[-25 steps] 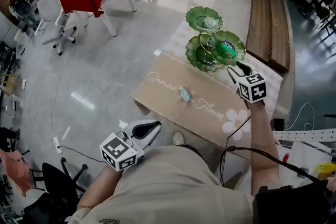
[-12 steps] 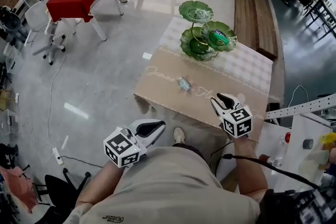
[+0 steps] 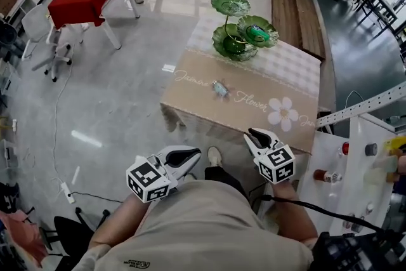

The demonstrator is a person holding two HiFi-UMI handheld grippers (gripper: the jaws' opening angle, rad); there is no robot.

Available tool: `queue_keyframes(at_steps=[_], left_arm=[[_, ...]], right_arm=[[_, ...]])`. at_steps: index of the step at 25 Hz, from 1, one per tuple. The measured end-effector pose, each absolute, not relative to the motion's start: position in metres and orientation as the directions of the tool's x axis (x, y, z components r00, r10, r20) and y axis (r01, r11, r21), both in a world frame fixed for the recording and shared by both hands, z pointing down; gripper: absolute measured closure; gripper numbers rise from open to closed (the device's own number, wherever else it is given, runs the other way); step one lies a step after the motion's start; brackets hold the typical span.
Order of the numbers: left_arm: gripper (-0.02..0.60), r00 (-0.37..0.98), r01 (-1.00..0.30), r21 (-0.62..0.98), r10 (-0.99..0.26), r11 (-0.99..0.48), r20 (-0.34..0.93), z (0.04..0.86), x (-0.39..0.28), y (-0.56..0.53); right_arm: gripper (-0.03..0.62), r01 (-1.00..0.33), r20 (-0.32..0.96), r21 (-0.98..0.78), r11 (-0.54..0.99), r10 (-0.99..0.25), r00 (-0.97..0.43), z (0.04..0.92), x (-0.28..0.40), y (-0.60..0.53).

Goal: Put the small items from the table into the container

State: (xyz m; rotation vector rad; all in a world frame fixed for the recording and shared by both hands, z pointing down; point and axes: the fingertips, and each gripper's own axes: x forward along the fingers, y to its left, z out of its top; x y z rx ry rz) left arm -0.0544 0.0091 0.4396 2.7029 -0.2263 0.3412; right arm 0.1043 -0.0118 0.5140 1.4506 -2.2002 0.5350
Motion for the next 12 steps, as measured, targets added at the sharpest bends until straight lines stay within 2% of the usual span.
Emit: queue_keyframes(at_steps=[12], left_arm=[[0.572, 0.952, -0.214, 0.342, -0.116, -0.915, 0.285, 0.452, -0.095, 0.047]], right_arm=[[0.514, -0.907, 0.574, -0.083, 0.412, -0.725, -0.381, 0.526, 0.042, 0.039]])
